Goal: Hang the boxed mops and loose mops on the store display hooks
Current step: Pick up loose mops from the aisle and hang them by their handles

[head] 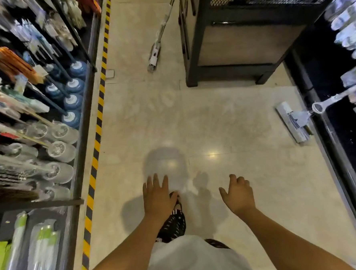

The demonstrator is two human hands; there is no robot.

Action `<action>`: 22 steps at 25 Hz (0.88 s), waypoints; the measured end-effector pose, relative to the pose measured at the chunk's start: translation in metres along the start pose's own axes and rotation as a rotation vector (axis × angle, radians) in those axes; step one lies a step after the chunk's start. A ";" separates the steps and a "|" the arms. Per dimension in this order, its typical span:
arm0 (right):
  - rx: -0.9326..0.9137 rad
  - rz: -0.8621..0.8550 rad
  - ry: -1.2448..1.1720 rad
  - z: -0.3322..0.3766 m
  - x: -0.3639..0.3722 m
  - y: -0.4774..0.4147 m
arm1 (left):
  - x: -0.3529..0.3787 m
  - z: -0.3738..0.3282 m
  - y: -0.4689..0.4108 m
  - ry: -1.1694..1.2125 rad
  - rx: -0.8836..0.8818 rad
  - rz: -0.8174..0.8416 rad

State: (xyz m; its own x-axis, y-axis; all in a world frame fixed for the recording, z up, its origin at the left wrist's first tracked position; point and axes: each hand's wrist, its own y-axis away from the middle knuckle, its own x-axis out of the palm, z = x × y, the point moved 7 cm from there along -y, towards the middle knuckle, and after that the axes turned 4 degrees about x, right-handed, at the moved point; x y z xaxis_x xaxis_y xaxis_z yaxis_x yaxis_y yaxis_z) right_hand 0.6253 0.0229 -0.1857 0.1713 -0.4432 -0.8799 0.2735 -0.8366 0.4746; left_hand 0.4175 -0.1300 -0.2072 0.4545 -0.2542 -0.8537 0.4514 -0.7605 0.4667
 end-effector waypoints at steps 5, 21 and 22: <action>-0.044 0.020 -0.087 0.056 -0.026 -0.049 | -0.039 0.008 -0.066 -0.026 0.026 0.002; -0.089 -0.012 -0.034 0.138 -0.176 -0.367 | -0.185 0.010 -0.371 -0.108 -0.096 0.001; -0.082 -0.008 -0.047 0.142 -0.192 -0.390 | -0.206 0.000 -0.396 -0.092 -0.084 -0.015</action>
State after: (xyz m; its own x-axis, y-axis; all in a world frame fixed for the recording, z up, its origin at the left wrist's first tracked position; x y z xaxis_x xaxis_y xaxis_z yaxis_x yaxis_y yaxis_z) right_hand 0.3508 0.3883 -0.2054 0.1252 -0.4530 -0.8827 0.3519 -0.8115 0.4664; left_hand 0.1451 0.2238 -0.2159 0.3762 -0.2997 -0.8767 0.5225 -0.7128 0.4678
